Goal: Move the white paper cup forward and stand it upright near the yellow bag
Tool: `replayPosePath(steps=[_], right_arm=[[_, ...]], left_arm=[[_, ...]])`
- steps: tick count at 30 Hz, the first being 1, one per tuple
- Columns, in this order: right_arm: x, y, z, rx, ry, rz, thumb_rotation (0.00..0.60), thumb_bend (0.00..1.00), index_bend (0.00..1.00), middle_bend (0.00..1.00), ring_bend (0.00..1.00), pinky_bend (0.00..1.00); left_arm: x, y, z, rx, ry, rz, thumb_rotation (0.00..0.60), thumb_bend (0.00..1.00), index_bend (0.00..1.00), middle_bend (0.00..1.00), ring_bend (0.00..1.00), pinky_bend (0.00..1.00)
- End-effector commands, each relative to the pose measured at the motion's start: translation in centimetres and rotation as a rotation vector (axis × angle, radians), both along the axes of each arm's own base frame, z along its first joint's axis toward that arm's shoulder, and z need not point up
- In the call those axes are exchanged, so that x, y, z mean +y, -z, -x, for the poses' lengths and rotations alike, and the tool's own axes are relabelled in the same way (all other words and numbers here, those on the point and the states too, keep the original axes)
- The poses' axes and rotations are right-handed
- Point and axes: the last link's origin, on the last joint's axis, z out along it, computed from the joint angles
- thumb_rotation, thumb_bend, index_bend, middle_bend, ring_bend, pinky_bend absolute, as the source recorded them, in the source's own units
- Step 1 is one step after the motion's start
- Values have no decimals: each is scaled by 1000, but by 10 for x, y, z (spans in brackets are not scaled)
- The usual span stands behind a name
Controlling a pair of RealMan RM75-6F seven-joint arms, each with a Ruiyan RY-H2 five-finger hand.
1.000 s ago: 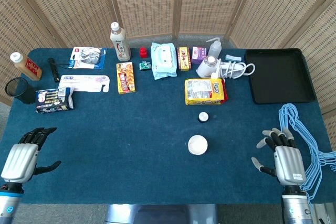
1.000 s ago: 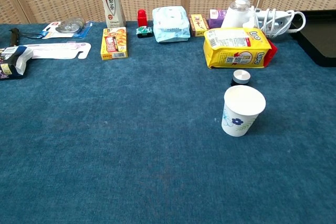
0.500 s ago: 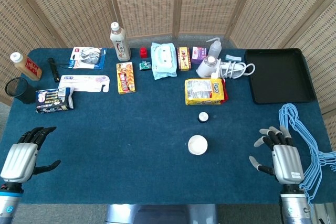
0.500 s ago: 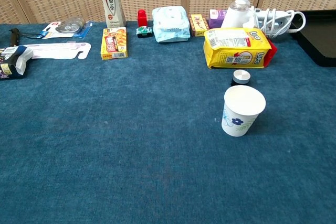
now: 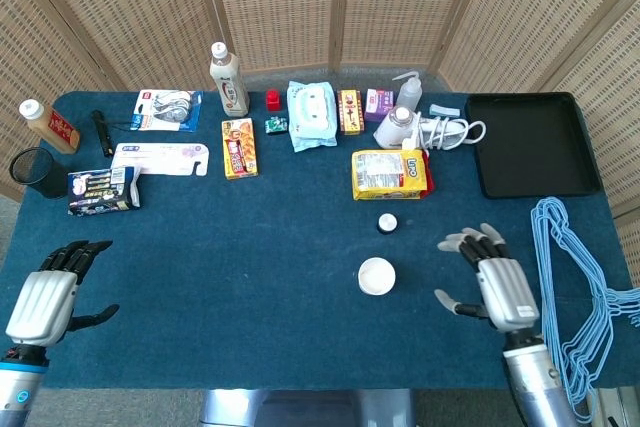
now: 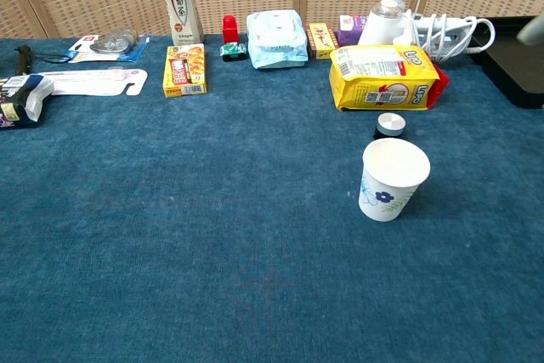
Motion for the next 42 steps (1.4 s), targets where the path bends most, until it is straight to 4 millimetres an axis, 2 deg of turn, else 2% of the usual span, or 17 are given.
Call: replayPosePath(steps=[1, 8, 18, 25, 33, 42], right_arm=[[-14, 11, -20, -76, -37, -101, 546, 232, 251, 236, 176, 50], [-26, 30, -41, -53, -78, -266, 546, 219, 213, 195, 162, 48], [-35, 56, -65, 9, -98, -362, 544, 217, 241, 164, 117, 37], [-40, 70, -69, 110, -82, -348, 543, 217, 272, 148, 100, 34], [-44, 82, -74, 142, -45, -342, 544, 218, 272, 148, 95, 34], [-49, 96, -70, 204, -25, -331, 543, 218, 272, 147, 95, 34]], left_arm=[[1, 0, -1, 3, 3, 2, 478, 142, 159, 253, 168, 183], [5, 2, -2, 8, 7, 10, 473, 142, 158, 253, 168, 183], [13, 5, -5, 12, 28, 24, 477, 141, 159, 253, 167, 183], [18, 7, -8, 10, 45, 29, 476, 141, 159, 253, 168, 183], [22, 9, -10, 6, 58, 33, 474, 141, 159, 253, 167, 183], [23, 9, -7, 5, 55, 33, 477, 142, 160, 254, 168, 183]])
